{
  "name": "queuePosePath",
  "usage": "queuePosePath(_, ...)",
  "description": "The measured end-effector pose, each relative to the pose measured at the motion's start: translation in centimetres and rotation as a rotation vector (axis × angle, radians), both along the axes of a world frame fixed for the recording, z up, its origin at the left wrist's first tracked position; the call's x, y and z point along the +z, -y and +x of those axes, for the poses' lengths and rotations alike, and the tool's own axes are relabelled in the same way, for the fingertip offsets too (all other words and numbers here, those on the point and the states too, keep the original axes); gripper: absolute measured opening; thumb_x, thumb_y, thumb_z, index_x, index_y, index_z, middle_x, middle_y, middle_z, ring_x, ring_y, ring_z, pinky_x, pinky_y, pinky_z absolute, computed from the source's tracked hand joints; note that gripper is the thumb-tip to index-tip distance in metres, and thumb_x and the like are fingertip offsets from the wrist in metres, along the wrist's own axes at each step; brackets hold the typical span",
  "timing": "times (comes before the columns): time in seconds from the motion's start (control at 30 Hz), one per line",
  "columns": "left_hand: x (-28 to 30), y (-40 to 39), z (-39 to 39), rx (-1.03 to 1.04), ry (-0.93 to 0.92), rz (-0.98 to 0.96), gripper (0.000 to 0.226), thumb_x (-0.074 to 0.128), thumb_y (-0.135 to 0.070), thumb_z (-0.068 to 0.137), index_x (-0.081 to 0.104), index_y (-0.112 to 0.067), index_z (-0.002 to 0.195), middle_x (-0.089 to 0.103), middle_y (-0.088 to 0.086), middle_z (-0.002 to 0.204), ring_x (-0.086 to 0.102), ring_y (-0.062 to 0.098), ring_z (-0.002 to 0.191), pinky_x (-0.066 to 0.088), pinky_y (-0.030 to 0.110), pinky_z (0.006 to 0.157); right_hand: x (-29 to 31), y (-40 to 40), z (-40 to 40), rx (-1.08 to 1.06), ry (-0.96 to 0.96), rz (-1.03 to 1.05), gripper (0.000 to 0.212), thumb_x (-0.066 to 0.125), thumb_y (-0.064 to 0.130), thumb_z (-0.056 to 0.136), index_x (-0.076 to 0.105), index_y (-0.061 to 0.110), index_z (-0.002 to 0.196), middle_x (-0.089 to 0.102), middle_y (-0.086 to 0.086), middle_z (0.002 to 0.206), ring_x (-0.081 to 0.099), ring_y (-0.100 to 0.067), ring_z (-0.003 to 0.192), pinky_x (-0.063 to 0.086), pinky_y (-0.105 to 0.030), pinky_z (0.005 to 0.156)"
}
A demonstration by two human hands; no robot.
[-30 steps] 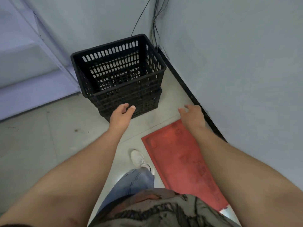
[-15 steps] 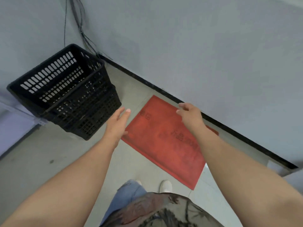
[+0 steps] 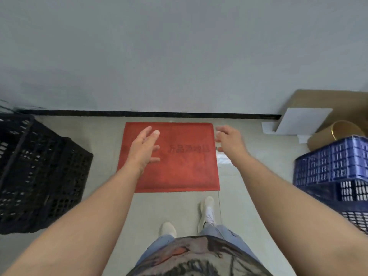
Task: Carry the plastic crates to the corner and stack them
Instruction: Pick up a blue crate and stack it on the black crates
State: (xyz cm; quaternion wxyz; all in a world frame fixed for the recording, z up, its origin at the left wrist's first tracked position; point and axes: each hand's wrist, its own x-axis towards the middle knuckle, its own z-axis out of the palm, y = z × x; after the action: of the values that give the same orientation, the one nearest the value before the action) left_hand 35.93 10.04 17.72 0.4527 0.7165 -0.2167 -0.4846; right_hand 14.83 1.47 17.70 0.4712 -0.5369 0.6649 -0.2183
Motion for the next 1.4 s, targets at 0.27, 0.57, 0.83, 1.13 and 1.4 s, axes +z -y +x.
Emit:
queuePosePath(0.27, -0.1, 2.3, -9.1, -0.329, -0.01, -0.017, 0.048, 0.051, -0.037, 0.094, 0.041, -0.029, 0.141, 0.046, -0.008, 0.123, 0.054, 0.018, 0.11, 0.056, 0.038, 0.075, 1.2, -4.6, -10.1, -0.339, 0.023, -0.023, 0.02, 0.045, 0.025, 0.092, 0.06, 0.017, 0.082, 0.054, 0.005, 0.077, 0.062, -0.034, 0.103, 0.051, -0.053, 0.089)
queuePosePath(0.57, 1.1, 4.1, -21.3, -0.513, 0.028, -0.051, 0.047, 0.051, -0.039, 0.093, 0.043, -0.031, 0.139, 0.049, -0.006, 0.125, 0.056, 0.018, 0.112, 0.052, 0.039, 0.086, 0.2, -6.6, -22.8, -0.484, 0.032, -0.012, 0.037, 0.049, 0.017, 0.092, 0.057, 0.011, 0.127, 0.06, -0.006, 0.122, 0.057, -0.021, 0.114, 0.047, -0.045, 0.1)
queuePosePath(0.83, 1.3, 4.2, -34.4, -0.629, 0.061, -0.038, 0.047, 0.051, -0.039, 0.093, 0.044, -0.028, 0.138, 0.053, -0.006, 0.121, 0.057, 0.017, 0.108, 0.046, 0.041, 0.097, 0.4, -8.2, -34.9, -0.607, 0.026, -0.034, 0.031, 0.046, 0.024, 0.093, 0.063, 0.003, 0.108, 0.064, -0.013, 0.105, 0.059, -0.031, 0.105, 0.048, -0.051, 0.095)
queuePosePath(1.13, -0.4, 4.6, -45.6, -0.82, 0.14, 0.039, 0.044, 0.05, -0.047, 0.091, 0.064, -0.017, 0.12, 0.056, -0.003, 0.134, 0.047, 0.015, 0.127, 0.035, 0.04, 0.108, -1.3, -10.6, -46.4, -0.689, 0.032, 0.017, 0.035, 0.046, 0.007, 0.091, 0.063, 0.014, 0.121, 0.057, -0.001, 0.108, 0.054, -0.017, 0.098, 0.039, -0.026, 0.079)
queuePosePath(1.4, -1.4, 8.0, -52.2, -0.911, 0.02, 0.097, 0.052, 0.047, -0.041, 0.095, 0.042, -0.017, 0.14, 0.043, -0.009, 0.126, 0.055, 0.022, 0.115, 0.055, 0.045, 0.084, -2.4, -9.7, -51.0, -0.956, 0.123, 0.065, 0.034, 0.033, 0.04, 0.095, 0.061, 0.021, 0.099, 0.058, 0.007, 0.091, 0.058, -0.014, 0.079, 0.044, -0.037, 0.082)
